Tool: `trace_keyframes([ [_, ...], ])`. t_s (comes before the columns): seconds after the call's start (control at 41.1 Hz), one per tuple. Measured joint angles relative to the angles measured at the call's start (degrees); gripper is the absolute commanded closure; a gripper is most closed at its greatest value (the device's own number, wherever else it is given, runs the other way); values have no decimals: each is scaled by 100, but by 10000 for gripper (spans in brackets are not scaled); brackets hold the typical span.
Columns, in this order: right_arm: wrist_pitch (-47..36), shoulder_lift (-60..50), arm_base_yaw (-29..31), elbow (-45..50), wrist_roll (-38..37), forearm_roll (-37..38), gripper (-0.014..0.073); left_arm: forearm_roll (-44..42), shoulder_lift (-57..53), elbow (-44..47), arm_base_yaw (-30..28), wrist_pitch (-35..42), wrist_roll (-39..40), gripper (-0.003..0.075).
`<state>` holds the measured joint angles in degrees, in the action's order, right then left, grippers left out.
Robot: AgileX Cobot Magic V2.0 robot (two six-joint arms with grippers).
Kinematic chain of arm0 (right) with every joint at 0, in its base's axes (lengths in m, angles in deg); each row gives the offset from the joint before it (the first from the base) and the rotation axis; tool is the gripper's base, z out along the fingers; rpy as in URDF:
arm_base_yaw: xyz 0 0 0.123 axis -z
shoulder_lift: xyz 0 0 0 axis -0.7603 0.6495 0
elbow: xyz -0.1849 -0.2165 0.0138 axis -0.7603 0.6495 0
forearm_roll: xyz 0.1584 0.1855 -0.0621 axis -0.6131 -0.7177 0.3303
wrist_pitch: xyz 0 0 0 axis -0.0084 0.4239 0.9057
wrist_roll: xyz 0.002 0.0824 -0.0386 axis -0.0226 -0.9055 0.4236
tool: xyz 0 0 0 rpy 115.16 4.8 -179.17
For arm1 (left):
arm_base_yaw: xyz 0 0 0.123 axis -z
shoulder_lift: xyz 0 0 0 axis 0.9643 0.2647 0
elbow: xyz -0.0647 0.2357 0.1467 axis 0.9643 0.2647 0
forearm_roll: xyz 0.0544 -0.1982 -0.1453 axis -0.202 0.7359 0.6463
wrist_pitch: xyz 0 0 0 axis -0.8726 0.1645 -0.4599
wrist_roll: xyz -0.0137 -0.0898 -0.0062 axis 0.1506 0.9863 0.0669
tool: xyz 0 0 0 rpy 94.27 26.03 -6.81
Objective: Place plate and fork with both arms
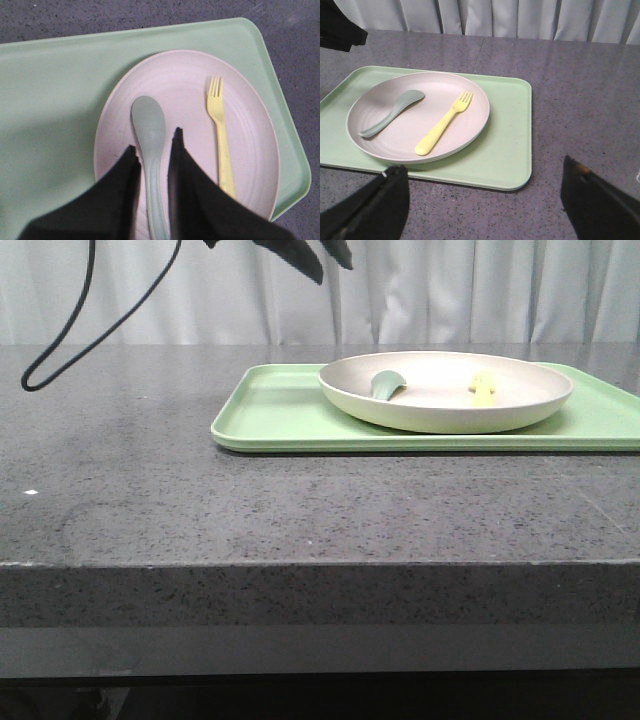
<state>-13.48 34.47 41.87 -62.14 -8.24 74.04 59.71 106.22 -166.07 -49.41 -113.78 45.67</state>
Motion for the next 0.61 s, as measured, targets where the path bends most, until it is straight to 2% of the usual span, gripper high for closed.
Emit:
trace_keyframes([
  [0.365, 0, 0, 0, 0, 0, 0, -41, -166, -193, 65, 0, -83, -147, 738],
  [0.608, 0, 0, 0, 0, 0, 0, -41, -1811, -1375, 1279, 0, -83, -180, 738],
])
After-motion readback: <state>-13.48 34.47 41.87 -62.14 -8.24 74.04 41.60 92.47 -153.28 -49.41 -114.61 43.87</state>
